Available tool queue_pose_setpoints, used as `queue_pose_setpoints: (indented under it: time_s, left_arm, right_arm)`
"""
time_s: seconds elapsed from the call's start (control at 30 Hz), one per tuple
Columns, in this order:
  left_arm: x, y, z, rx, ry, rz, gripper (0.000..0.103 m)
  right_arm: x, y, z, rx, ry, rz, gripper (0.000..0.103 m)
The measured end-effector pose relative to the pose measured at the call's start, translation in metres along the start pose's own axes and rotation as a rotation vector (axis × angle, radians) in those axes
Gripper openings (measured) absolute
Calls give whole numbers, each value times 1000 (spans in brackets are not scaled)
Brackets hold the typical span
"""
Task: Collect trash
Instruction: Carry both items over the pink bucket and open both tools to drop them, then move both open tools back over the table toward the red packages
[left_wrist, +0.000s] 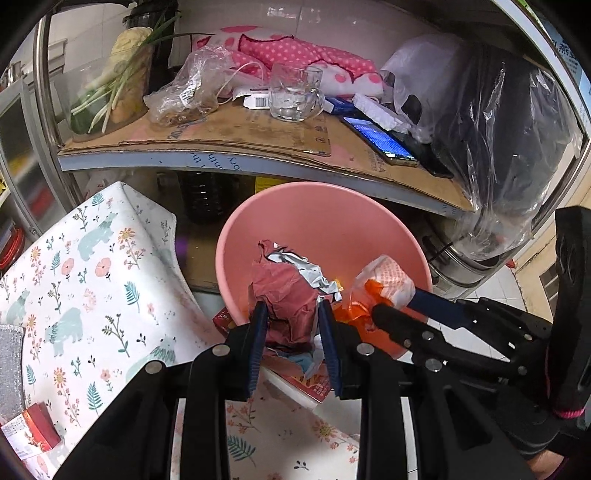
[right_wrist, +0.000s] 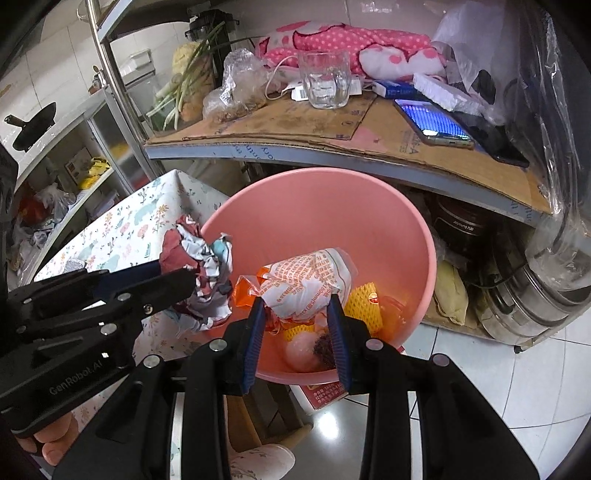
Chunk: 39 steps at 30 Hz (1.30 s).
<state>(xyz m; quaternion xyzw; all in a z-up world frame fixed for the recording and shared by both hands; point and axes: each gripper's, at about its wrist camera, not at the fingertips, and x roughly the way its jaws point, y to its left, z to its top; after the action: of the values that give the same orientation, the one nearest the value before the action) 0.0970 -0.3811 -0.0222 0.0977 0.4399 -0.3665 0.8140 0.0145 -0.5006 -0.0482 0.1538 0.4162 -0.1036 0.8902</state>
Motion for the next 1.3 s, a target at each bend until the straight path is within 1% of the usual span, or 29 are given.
queue_pose_setpoints:
  time_s: [0.27, 0.33, 0.5, 0.57, 0.63, 0.7, 1.0, 1.2, 1.3]
  left_arm:
    - [3, -5, 2, 8, 1, -6, 28]
    - [4, -5, 3, 5, 3, -4, 31]
    - [4, -3, 4, -20, 11, -13, 34]
    - [2, -3, 4, -24, 7, -17, 38]
    - [0, -2, 5, -25, 4, -18, 43]
    - [-2, -2, 6, -24, -3, -21, 44]
    - [-11, 1, 8, -37, -23, -25, 46]
    - [-19, 3, 6, -49, -32, -24, 46]
    - [-25, 6, 5, -59, -38, -21, 46]
  right_arm:
    - [1, -4, 1, 9, 1, -11, 35]
    - [2, -6, 1, 18, 9, -12, 36]
    - [6, -9, 1, 37, 28, -3, 37]
    - [7, -8, 1, 36, 32, -5, 38]
    - [8, -8, 1, 38, 34, -4, 39]
    - [7, -8, 1, 38, 32, -6, 40]
    - [5, -5, 2, 34, 28, -7, 41]
    - [-1, 5, 1, -5, -4, -9, 41]
    - [-1, 12, -1, -25, 3, 9, 41]
